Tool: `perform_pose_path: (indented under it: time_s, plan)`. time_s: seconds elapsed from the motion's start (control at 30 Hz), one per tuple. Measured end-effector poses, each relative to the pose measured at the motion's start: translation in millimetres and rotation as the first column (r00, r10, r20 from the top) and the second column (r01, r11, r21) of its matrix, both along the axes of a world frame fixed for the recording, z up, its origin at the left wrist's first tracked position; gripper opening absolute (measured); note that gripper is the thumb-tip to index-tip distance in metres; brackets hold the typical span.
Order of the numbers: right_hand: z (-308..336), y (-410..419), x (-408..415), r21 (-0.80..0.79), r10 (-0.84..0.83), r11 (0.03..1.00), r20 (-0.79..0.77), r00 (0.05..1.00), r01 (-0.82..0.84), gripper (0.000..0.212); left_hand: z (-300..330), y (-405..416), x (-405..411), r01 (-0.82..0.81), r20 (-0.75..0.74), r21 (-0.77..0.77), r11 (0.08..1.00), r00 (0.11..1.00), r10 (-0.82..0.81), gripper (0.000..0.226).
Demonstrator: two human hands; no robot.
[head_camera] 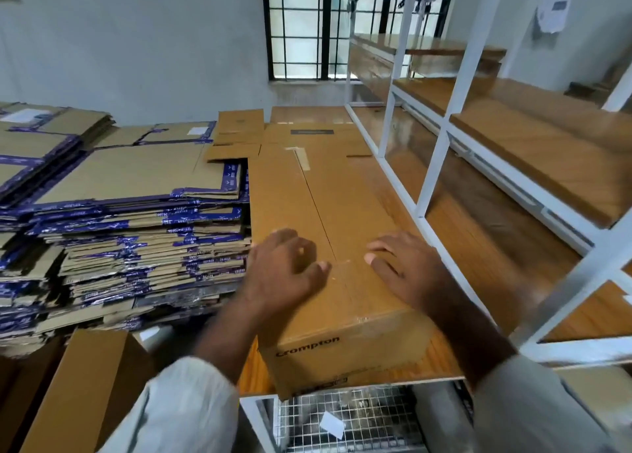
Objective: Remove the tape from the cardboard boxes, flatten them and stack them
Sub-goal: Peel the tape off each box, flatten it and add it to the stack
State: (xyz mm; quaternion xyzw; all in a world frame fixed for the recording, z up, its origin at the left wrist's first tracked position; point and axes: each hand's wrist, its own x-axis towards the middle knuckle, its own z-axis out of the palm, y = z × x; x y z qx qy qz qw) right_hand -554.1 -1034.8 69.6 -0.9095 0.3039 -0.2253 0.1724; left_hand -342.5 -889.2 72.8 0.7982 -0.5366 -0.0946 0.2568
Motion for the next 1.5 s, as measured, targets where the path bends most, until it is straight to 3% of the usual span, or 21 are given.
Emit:
perform_pose_path:
  time_s: [0.07, 0.13, 0.27, 0.4, 0.6, 0.9, 1.07, 1.23, 1.33, 1.4, 1.5]
  plan:
    - [-8.2, 17.1, -7.1, -0.002, 0.037, 0.999, 0.032, 0.999, -0.037, 0.040, -7.4, 22.2, -28.5, 0.061, -0.003, 0.020, 0.998, 0.998, -0.061, 0.047]
    - [-13.7, 24.9, -4.3, -0.017, 0.013, 1.000, -0.001, 1.000, -0.013, 0.044, -12.7, 31.3, -46.8, 0.032, 0.092, 0.088, 0.996, 0.995, -0.040, 0.074]
    - [-22.1, 24.5, 7.7, -0.006, -0.045, 0.999, -0.052, 0.998, 0.045, 0.054, -14.7, 27.4, -46.0, -0.007, 0.260, 0.116, 0.993, 0.965, -0.024, 0.092]
    - [-17.1, 11.5, 31.7, -0.017, -0.048, 0.999, -0.129, 0.990, 0.047, 0.043, -11.2, 3.7, -12.6, 0.043, 0.246, 0.152, 0.987, 0.966, -0.080, 0.081]
    - [-3.7, -6.2, 73.2, 0.020, -0.038, 0.999, -0.309, 0.950, 0.046, 0.044, -9.1, -21.4, 24.6, 0.040, 0.255, 0.160, 0.986, 0.964, -0.081, 0.054]
    - [26.0, -23.5, 112.7, -0.223, 0.056, 0.959, -0.461, 0.886, -0.176, 0.031, -10.2, -22.0, 24.7, 0.057, 0.262, 0.140, 0.989, 0.961, -0.093, 0.054]
    - [44.8, -28.0, 128.1, -0.136, 0.159, 0.958, -0.488, 0.858, -0.254, 0.005, -9.7, -20.5, 27.3, 0.074, 0.252, 0.132, 0.988, 0.962, -0.106, 0.060]
    - [48.5, -32.8, 137.2, 0.116, 0.173, 0.984, -0.477, 0.862, -0.134, 0.014, -8.5, -21.3, 29.9, 0.100, 0.204, 0.154, 0.983, 0.970, -0.130, 0.095]
    - [50.1, -28.2, 137.4, 0.186, 0.135, 0.981, -0.496, 0.857, -0.047, 0.012, -13.4, -22.0, 31.1, 0.129, 0.290, 0.126, 0.984, 0.943, -0.161, 0.110]
    - [45.5, -18.8, 138.3, 0.149, 0.063, 0.989, -0.503, 0.862, 0.014, 0.012, -16.7, -20.8, 32.0, 0.133, 0.314, 0.065, 0.989, 0.938, -0.147, 0.112]
    - [38.8, 8.7, 132.5, -0.078, -0.129, 0.992, -0.483, 0.866, 0.104, 0.009, -17.4, -19.5, 30.3, 0.134, 0.283, 0.022, 0.991, 0.949, -0.135, 0.104]
